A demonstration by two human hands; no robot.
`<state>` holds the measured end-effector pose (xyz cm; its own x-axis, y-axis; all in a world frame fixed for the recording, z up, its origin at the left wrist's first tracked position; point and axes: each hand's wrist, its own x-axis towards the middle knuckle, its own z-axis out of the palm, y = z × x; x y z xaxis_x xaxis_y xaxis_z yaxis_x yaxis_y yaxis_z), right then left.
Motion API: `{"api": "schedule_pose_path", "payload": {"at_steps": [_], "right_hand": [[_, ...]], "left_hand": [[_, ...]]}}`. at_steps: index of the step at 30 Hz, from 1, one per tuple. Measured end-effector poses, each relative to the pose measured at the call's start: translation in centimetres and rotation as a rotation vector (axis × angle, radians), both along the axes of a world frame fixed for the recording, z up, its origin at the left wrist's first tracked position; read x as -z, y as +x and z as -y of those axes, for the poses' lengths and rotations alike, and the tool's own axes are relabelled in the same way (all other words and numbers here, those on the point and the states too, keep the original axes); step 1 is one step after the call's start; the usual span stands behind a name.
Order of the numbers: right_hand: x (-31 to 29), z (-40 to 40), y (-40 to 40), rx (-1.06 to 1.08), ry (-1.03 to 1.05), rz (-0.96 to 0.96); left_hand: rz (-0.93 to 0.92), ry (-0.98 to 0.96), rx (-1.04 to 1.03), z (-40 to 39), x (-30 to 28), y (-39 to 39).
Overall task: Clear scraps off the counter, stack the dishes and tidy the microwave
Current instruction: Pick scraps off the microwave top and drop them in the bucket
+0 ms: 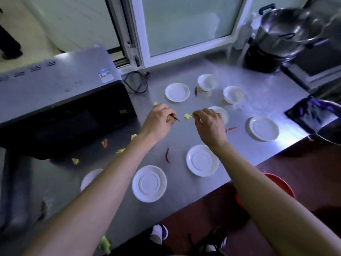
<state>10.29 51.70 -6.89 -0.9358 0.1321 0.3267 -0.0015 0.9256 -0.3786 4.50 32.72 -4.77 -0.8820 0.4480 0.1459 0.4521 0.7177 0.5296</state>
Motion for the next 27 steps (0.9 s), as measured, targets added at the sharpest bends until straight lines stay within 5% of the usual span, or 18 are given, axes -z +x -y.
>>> {"api": "schedule_pose_path", "payload": {"at_steps": [14,27], "right_hand": [[8.1,-29.7,21.4,0.437,-0.156,0.189],[19.3,-38.3,33.7,0.832,-0.3,0.407]], "left_hand": [[0.155,-0.107,0.401,-34.1,7.0,14.5],[0.361,-0.271,0.765,-48.6,19.6,22.4]]}}
